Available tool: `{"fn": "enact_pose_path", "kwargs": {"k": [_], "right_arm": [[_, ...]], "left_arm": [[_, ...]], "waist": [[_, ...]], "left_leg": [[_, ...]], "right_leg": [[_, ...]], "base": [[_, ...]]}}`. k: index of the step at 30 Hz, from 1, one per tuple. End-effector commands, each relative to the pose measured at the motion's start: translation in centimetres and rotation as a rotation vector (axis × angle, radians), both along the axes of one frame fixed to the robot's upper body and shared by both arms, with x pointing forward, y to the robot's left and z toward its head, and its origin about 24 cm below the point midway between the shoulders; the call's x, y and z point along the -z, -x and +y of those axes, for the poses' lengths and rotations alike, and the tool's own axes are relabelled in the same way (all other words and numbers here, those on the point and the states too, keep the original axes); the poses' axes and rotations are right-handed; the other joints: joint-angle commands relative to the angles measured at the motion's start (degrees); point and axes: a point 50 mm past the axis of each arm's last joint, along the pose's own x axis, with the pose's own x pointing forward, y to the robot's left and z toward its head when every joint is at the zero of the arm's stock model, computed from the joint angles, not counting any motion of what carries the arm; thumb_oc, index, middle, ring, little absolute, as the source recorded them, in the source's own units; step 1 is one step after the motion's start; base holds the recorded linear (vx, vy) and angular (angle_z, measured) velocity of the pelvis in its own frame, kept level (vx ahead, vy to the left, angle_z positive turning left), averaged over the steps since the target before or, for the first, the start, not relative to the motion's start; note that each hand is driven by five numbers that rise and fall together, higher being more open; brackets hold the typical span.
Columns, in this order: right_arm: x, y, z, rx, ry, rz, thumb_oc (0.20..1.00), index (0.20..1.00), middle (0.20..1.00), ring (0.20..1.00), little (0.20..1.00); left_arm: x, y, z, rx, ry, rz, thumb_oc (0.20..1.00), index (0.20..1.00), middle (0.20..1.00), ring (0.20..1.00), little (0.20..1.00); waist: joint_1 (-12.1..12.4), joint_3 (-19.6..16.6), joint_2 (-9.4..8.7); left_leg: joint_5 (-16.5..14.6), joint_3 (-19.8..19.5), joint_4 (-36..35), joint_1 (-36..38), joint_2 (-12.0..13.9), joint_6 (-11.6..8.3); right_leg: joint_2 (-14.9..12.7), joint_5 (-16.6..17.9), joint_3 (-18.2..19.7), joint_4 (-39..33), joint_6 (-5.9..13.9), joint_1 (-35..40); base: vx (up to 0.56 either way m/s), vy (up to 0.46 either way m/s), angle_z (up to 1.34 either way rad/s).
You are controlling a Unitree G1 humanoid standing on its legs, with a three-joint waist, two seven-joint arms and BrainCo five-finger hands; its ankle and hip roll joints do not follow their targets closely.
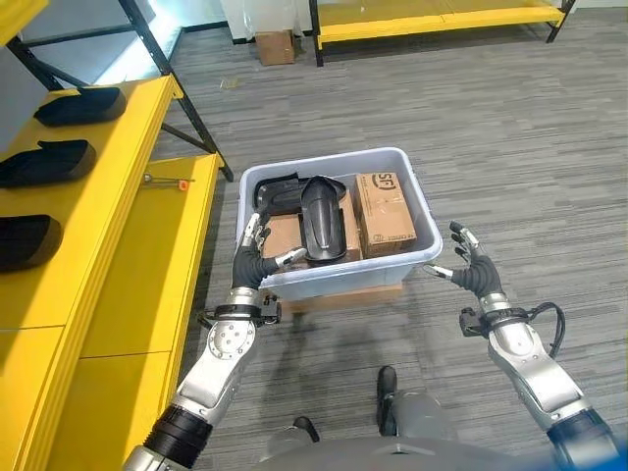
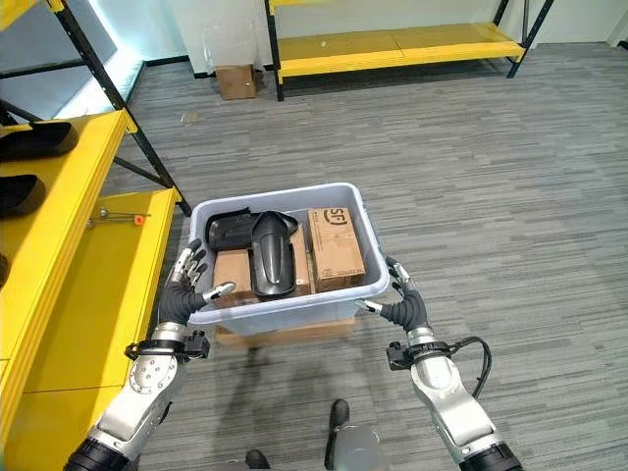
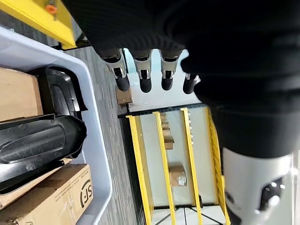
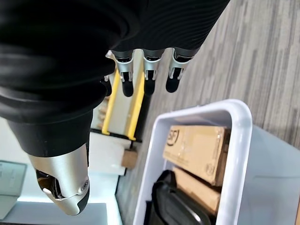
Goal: Move parts from the plastic box to the shelf.
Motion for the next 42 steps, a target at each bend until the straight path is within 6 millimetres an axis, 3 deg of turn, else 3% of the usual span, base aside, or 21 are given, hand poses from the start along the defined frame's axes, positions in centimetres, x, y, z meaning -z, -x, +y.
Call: {"fn": "enact_pose_path", "kwargs": {"k": [1,3,7,9,10,13,15,17,20,29,37,40,42], "right_arm": [[-1.5,0.1,0.6,-0.054,-0.019,-0.076,1.0,1.0,1.0,1.0,1.0],[-1.4,0.1,0.8,-0.054,0.004,-0.088,1.0,1.0,1.0,1.0,1.0],[-1.8,-0.4,0.7,-0.04,-0.07,-0.094,1.0,1.0,1.0,1.0,1.0],[-1.9,-0.6,0.9,-0.055,-0.075,-0.104,1.0,1.0,1.0,1.0,1.0],[-1.9,-0.9,1.5,-0.082,-0.097,-0.111,1.0,1.0,1.0,1.0,1.0],[-1.9,-1.1,1.9,-0.085,-0.104,-0.127,1.0,1.0,1.0,1.0,1.0],[-2.0,-1.6,2.4,-0.067,-0.11,-0.132,1.0,1.0,1.0,1.0,1.0],[-1.9,-1.9,2.5,-0.048,-0.12,-0.13,1.0,1.0,1.0,1.0,1.0],[-1.5,-2.0,2.6,-0.051,-0.124,-0.106,1.0,1.0,1.0,1.0,1.0],[-1.3,-1.8,3.7,-0.13,-0.086,-0.065,1.0,1.0,1.0,1.0,1.0],[-1.9,-1.9,3.8,-0.15,-0.086,-0.088,1.0,1.0,1.0,1.0,1.0],[-2.1,-1.9,3.8,-0.168,-0.081,-0.101,1.0,1.0,1.0,1.0,1.0],[-2.3,-1.7,3.6,-0.185,-0.069,-0.105,1.0,1.0,1.0,1.0,1.0]], "left_arm": [[-0.9,0.1,1.4,-0.008,-0.041,-0.062,1.0,1.0,1.0,1.0,1.0],[-0.6,-0.1,1.3,0.006,-0.042,-0.035,1.0,1.0,1.0,1.0,1.0],[0.0,-0.4,0.7,0.049,-0.083,-0.008,1.0,1.0,1.0,1.0,1.0],[0.1,-0.4,0.7,0.046,-0.094,-0.008,1.0,1.0,1.0,1.0,1.0],[0.2,-0.2,1.1,0.022,-0.098,-0.005,1.0,1.0,1.0,1.0,1.0],[0.0,0.0,1.4,0.015,-0.101,-0.012,1.0,1.0,1.0,1.0,1.0],[-0.4,-0.2,1.2,0.034,-0.107,-0.019,1.0,1.0,1.0,1.0,1.0],[-0.6,-0.4,1.1,0.054,-0.111,-0.022,1.0,1.0,1.0,1.0,1.0],[-0.6,-0.4,0.9,0.064,-0.134,-0.023,1.0,1.0,1.0,1.0,1.0],[-0.3,0.0,1.1,-0.006,-0.034,-0.007,1.0,1.0,1.0,1.0,1.0],[-1.0,-0.4,0.8,0.031,-0.05,-0.038,1.0,1.0,1.0,1.0,1.0],[-1.2,-0.5,0.8,0.023,-0.05,-0.05,1.0,1.0,1.0,1.0,1.0],[-1.3,-0.8,1.1,0.01,-0.033,-0.048,1.0,1.0,1.0,1.0,1.0]], "waist": [[0.0,-1.1,-3.38],[0.1,-1.0,-3.54],[0.5,-0.9,-4.07],[0.8,-0.4,-4.15],[1.3,0.8,-4.39],[2.0,1.5,-4.75],[1.9,1.9,-5.39],[1.9,2.0,-5.74],[2.1,1.6,-5.79],[3.0,1.4,-5.06],[2.3,2.3,-3.96],[1.7,2.3,-3.55],[1.0,1.7,-3.16]], "left_leg": [[1.8,-1.0,1.4,-4.5,2.4,-1.98],[1.7,-1.2,0.5,-3.9,1.8,-1.01],[0.3,-0.4,-1.3,-1.5,-0.1,0.11],[0.1,-0.1,-2.1,-0.5,-0.7,0.85],[-0.8,1.2,-2.6,1.4,-1.1,1.4],[-1.2,2.3,-2.1,2.2,-0.8,1.17],[-2.7,1.9,-1.6,3.2,-1.2,1.12],[-3.9,1.6,-1.1,3.4,-1.2,0.95],[-4.1,2.2,-0.4,3.2,-0.1,0.6],[-3.8,4.1,4.1,1.4,3.3,-1.1],[-3.3,3.5,5.2,0.1,5.6,-2.1],[-4.7,4.5,6.4,0.6,5.6,-1.94],[-5.2,5.9,11.8,0.6,5.4,-2.03]], "right_leg": [[-3.7,-3.1,-0.7,-4.8,6.21,10.1],[-3.6,-3.7,-0.1,-3.0,6.69,9.5],[-2.3,-7.4,-3.1,5.7,7.62,8.3],[-3.2,-6.6,-3.9,11.5,8.88,5.5],[-7.0,-3.6,-6.5,14.9,10.6,1.9],[-8.5,-2.0,-8.0,11.0,10.84,2.1],[-11.4,4.7,-5.7,4.1,12.93,0.3],[-13.4,8.1,-4.0,-1.2,14.36,0.2],[-13.4,8.9,-3.9,-3.9,14.75,1.0],[-9.1,3.7,-7.4,-5.2,10.02,4.9],[-8.9,0.4,-7.0,-1.3,8.36,3.3],[-9.1,-0.6,-7.5,0.2,7.59,2.2],[-8.7,-2.2,-8.6,1.2,6.1,1.6]], "base": [[0.02,0.366,0.08],[0.04,0.331,0.02],[0.04,0.233,-0.17],[0.02,0.162,-0.32],[0.03,0.088,-0.6],[0.05,-0.033,-0.58],[0.13,-0.178,-0.14],[0.18,-0.213,-0.07],[0.16,-0.202,0.11],[0.17,-0.17,-0.11],[0.13,-0.114,0.03],[0.11,-0.106,0.21],[0.13,-0.164,0.26]]}}
